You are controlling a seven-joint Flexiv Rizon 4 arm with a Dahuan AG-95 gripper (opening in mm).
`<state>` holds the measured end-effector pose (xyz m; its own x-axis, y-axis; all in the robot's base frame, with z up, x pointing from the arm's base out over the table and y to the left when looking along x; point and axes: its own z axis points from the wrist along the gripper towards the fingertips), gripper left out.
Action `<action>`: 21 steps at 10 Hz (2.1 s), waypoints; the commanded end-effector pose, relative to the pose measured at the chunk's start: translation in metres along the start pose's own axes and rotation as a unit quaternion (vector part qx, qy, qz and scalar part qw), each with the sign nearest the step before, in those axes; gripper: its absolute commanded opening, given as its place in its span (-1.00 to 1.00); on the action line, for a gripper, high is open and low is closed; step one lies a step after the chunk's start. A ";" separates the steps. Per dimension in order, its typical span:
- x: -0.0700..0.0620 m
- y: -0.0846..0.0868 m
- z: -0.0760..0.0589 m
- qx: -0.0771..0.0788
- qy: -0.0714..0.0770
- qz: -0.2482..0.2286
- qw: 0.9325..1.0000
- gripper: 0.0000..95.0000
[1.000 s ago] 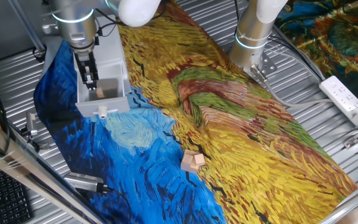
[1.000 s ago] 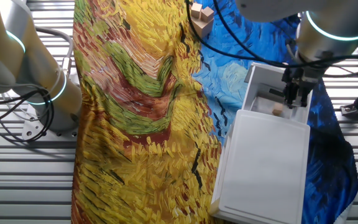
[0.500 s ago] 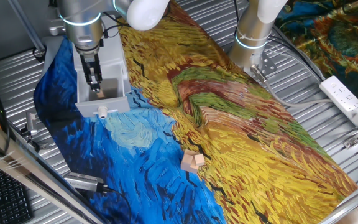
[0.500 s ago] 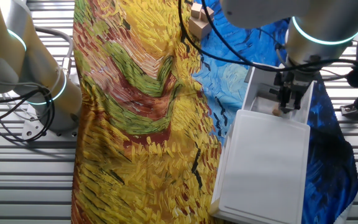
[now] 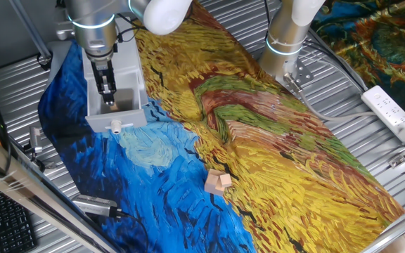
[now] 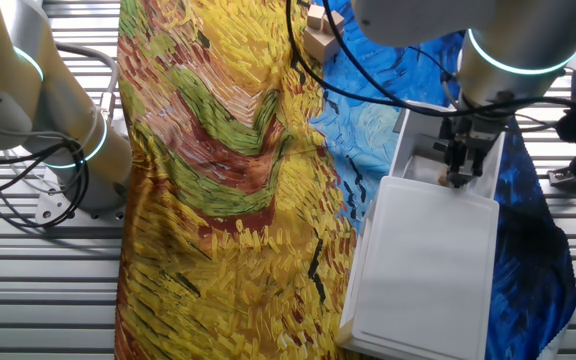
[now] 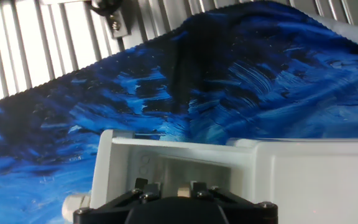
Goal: Take something out of a drawer
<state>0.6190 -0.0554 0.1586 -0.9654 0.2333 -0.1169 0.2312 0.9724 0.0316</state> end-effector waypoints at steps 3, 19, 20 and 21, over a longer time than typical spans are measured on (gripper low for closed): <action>-0.002 0.000 0.006 0.004 0.000 0.001 1.000 -0.20; -0.002 0.000 0.011 0.008 -0.002 0.000 1.000 -0.60; -0.002 0.000 0.011 0.008 -0.002 0.000 1.000 -0.60; -0.002 0.000 0.011 0.008 -0.002 0.000 1.000 -0.60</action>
<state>0.6225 -0.0556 0.1483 -0.9646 0.2343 -0.1209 0.2340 0.9721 0.0167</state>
